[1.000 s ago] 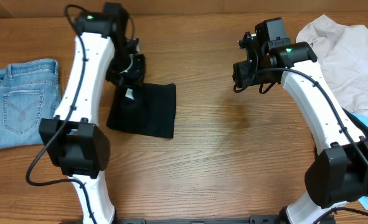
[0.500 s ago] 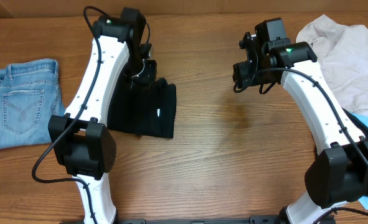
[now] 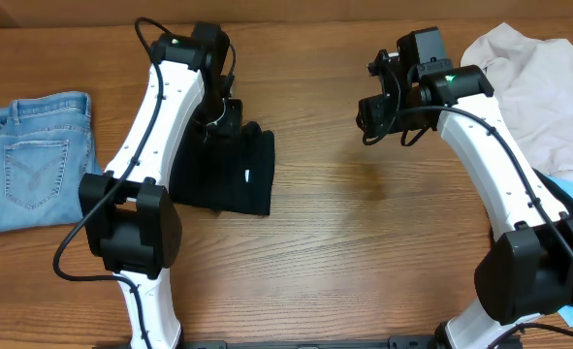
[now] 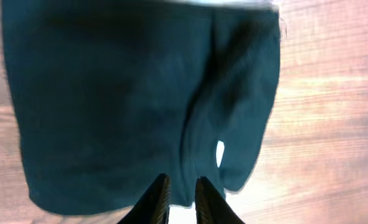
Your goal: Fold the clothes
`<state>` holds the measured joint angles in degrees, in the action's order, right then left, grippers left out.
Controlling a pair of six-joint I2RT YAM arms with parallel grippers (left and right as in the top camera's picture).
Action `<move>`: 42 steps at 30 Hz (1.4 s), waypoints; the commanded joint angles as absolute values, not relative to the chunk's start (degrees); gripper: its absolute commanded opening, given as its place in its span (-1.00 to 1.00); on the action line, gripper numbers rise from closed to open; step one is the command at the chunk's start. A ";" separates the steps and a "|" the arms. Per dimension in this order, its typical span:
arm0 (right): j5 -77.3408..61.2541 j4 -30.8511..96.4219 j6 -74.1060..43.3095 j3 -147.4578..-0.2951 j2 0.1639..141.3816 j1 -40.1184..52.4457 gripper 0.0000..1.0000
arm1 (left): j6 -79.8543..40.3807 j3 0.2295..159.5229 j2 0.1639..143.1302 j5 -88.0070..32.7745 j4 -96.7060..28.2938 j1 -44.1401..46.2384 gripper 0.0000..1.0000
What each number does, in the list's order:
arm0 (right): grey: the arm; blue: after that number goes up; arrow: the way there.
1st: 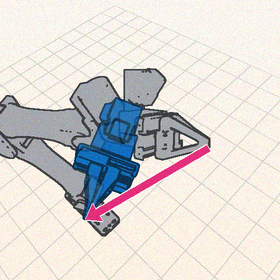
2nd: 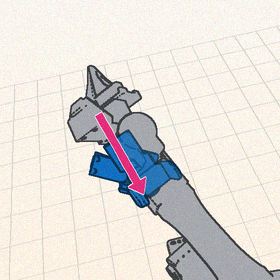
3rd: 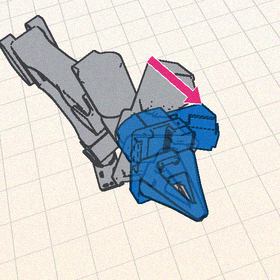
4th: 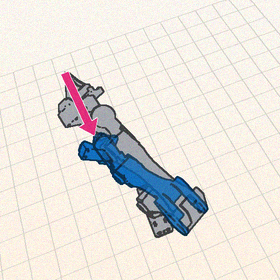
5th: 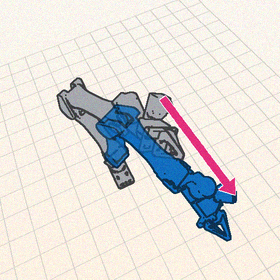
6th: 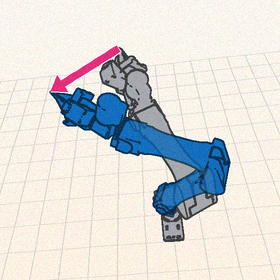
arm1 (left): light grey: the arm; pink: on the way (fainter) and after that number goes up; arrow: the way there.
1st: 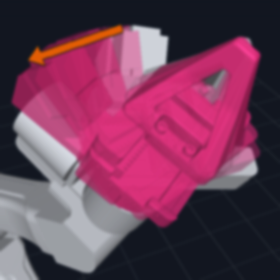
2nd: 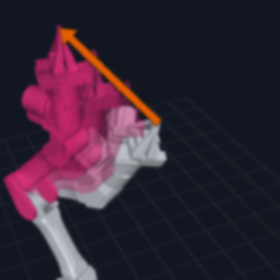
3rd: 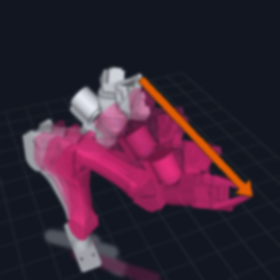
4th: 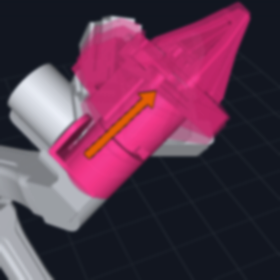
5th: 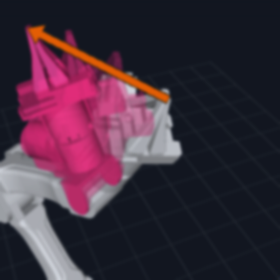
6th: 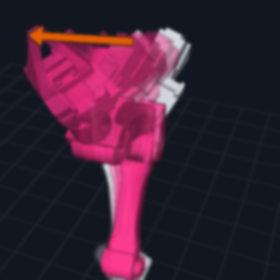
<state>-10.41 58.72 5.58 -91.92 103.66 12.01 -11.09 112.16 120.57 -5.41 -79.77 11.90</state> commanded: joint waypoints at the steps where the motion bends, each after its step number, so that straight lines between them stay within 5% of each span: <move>1: -12.12 58.22 6.17 -91.94 103.61 12.03 0.28 | -15.03 112.12 121.30 -3.51 -74.35 11.64 -0.63; 5: -12.12 58.70 6.15 -91.94 103.61 12.03 0.29 | -14.44 112.12 121.89 -4.45 -69.54 13.30 -0.34; 9: -12.10 59.35 6.15 -91.94 103.63 12.03 0.29 | -14.39 112.09 123.70 -4.10 -68.88 14.79 -0.26; 18: -12.10 59.29 6.17 -91.94 103.61 12.03 0.29 | -14.15 112.12 129.38 -7.92 -68.53 16.75 -0.34; 22: -12.10 59.31 6.17 -91.94 103.61 12.03 0.28 | -14.17 112.12 130.52 -8.32 -68.03 17.87 -0.92; 29: -12.08 59.31 6.17 -91.94 103.61 12.03 0.29 | -12.88 114.93 128.49 -25.52 -71.75 18.79 -0.92; 42: -12.08 59.02 6.17 -91.94 103.61 12.03 0.29 | -12.86 108.25 128.20 -26.94 -73.60 21.56 -0.62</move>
